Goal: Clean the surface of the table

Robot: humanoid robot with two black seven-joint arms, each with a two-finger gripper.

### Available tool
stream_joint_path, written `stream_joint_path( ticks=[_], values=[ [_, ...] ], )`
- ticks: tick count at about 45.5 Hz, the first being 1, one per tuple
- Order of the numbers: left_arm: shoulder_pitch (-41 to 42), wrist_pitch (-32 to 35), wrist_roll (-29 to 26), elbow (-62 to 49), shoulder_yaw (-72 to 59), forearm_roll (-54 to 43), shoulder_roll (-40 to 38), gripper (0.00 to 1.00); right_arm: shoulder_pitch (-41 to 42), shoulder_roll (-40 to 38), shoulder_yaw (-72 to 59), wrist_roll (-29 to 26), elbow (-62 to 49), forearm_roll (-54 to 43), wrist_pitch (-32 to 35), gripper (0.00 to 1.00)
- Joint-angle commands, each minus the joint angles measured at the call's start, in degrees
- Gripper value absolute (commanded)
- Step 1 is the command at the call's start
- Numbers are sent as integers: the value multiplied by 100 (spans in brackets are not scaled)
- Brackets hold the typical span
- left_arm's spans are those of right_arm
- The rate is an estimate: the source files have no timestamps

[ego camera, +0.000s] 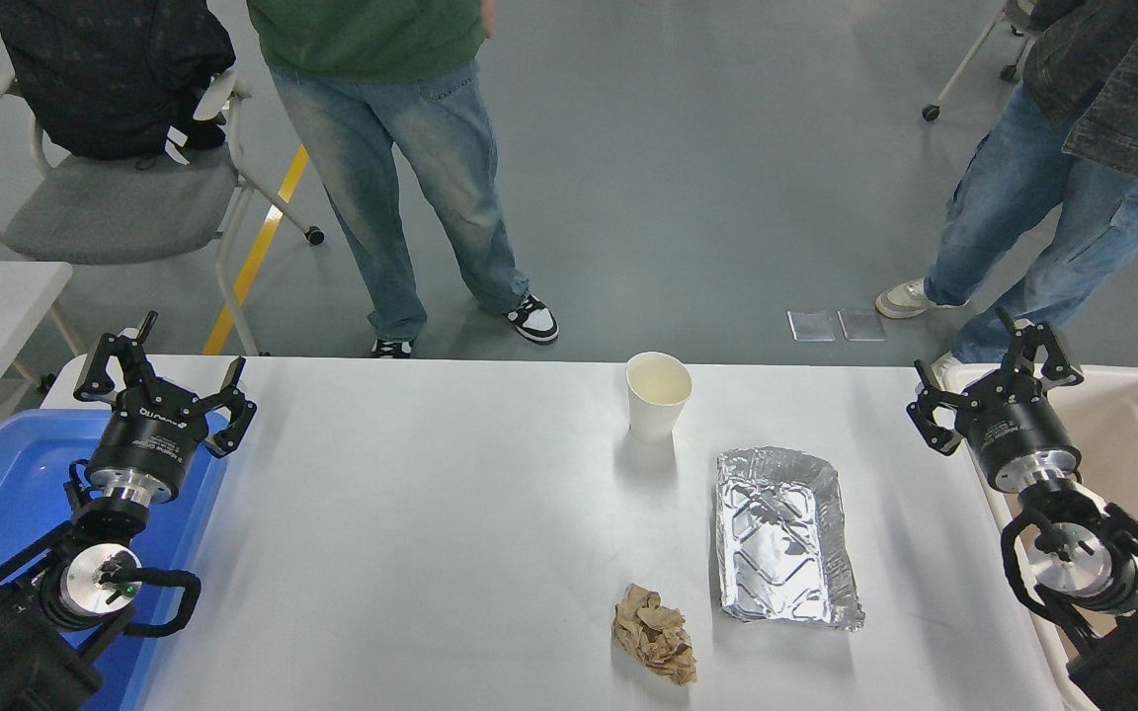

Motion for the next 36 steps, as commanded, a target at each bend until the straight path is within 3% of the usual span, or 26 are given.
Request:
stream_joint_path(
  ticks=[1, 36],
  values=[
    [0, 0, -1, 0, 0, 0, 0, 99, 19, -56, 26, 9, 23, 0, 11, 100],
    [0, -8, -1, 0, -9, 0, 0, 99, 80, -232, -53, 9, -12, 431, 11, 100]
  ],
)
